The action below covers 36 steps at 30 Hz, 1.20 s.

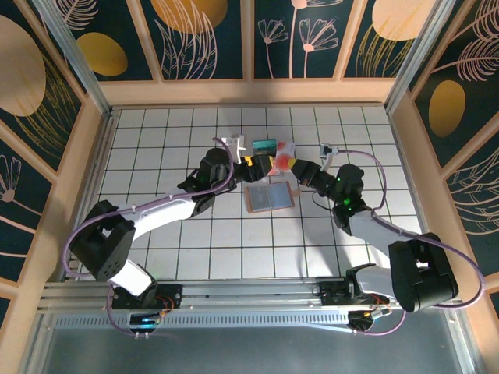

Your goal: Take the credit cards out of the card holder

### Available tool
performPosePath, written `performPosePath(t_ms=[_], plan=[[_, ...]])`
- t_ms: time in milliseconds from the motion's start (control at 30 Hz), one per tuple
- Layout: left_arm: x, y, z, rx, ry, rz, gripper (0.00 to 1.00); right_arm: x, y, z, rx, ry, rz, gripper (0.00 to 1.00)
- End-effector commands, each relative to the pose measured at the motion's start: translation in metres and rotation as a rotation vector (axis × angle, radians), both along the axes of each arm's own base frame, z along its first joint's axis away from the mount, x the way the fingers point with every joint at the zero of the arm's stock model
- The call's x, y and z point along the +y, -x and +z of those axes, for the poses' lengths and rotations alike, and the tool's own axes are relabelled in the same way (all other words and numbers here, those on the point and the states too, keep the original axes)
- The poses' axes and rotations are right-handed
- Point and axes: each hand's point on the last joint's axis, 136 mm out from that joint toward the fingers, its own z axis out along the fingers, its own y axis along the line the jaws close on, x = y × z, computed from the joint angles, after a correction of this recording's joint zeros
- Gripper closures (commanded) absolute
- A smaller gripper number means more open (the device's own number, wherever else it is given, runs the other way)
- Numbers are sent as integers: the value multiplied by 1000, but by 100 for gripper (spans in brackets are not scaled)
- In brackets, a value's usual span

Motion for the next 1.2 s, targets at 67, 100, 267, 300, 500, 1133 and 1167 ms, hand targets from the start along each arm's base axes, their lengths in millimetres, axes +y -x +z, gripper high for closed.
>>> performPosePath(t_ms=[67,100,267,300,500,1133,1167], plan=[[-20,1,27,-44,120,-108,37,6,8,17,-58,-67,59,100],[-22,0,26,-39,124,-113,37,7,8,17,-57,-69,64,100],[-26,-2,24,-29,157,-139,43,12,12,18,-61,-73,86,100],[-26,-2,23,-25,162,-143,43,13,13,18,-61,-75,91,100],[-30,-1,24,-24,196,-173,57,19,16,21,-69,-81,114,100],[-25,-8,36,-124,67,-189,100,25,10,12,-33,-63,129,85],[-23,-9,34,-134,37,-186,100,24,9,11,-29,-52,118,81]])
